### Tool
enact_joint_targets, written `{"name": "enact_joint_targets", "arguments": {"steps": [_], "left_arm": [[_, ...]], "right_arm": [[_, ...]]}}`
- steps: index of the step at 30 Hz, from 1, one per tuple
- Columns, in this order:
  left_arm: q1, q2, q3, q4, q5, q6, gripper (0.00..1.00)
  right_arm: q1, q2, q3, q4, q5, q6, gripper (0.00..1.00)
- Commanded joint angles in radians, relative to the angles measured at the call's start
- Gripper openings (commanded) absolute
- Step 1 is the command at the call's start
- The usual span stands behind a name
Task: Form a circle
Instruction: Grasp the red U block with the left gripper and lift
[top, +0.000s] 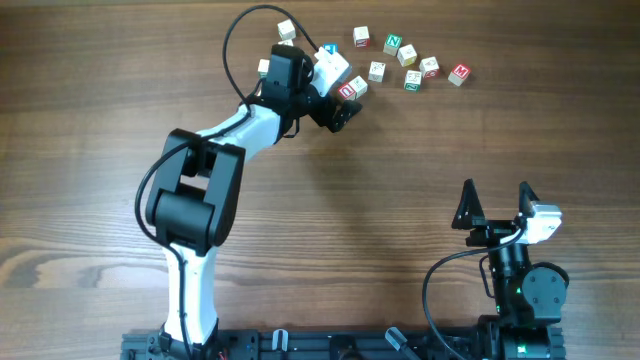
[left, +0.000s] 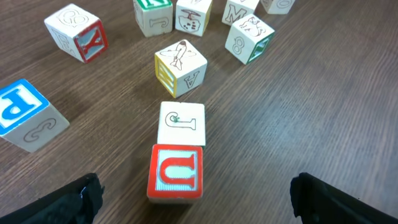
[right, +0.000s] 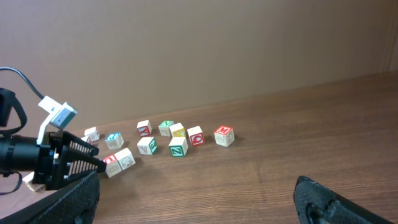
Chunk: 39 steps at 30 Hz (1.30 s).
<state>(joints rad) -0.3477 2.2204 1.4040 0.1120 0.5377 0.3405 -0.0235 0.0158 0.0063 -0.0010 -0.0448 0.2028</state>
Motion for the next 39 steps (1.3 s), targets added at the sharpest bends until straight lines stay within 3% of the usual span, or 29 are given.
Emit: {"name": "enact_joint_targets", "arguments": {"steps": [1,8,12,18,20,22,23,28,34,39], "left_arm": [[0.003,0.054,0.012,0.043,0.011,0.024,1.0],[0.003,0.104,0.012,0.132,-0.083,0.023,1.0],[0.003,0.125,0.012,0.169,-0.083,0.023,0.88],[0.003,0.126,0.012,0.165,-0.082,0.023,0.87],[0.002,0.127,0.012,0.166,-0.082,0.023,0.8],[0.002,0.127,0.012,0.165,-0.082,0.023,0.65],[0.002,0.127,0.012,0.166,-0.082,0.023,0.52],[0.002,0.127,0.012,0.169,-0.082,0.019,0.24],[0.002,0.054,0.012,0.154,-0.082,0.01,0.21],[0.001,-0.101,0.012,0.054,-0.082,0.011,0.22]], "right_arm": [[-0.005,-0.005,-0.001,0.002,-0.007,-0.017,1.0],[-0.005,-0.005,-0.001,0.002,-0.007,-0.018,1.0],[-0.005,-0.005,-0.001,0.002,-0.007,-0.017,1.0],[-0.005,-0.005,-0.001,0.002,-0.007,-0.017,1.0],[-0.005,-0.005,-0.001,0.002,-0.007,-0.017,1.0],[-0.005,-0.005,-0.001,0.002,-0.007,-0.017,1.0],[-0.005,-0.005,-0.001,0.002,-0.007,-0.017,1.0],[-0.005,-0.005,-0.001,0.002,-0.007,-0.017,1.0],[-0.005,-0.005,-0.001,0.002,-0.007,-0.017,1.0],[-0.005,-0.005,-0.001,0.002,-0.007,-0.017,1.0]]}}
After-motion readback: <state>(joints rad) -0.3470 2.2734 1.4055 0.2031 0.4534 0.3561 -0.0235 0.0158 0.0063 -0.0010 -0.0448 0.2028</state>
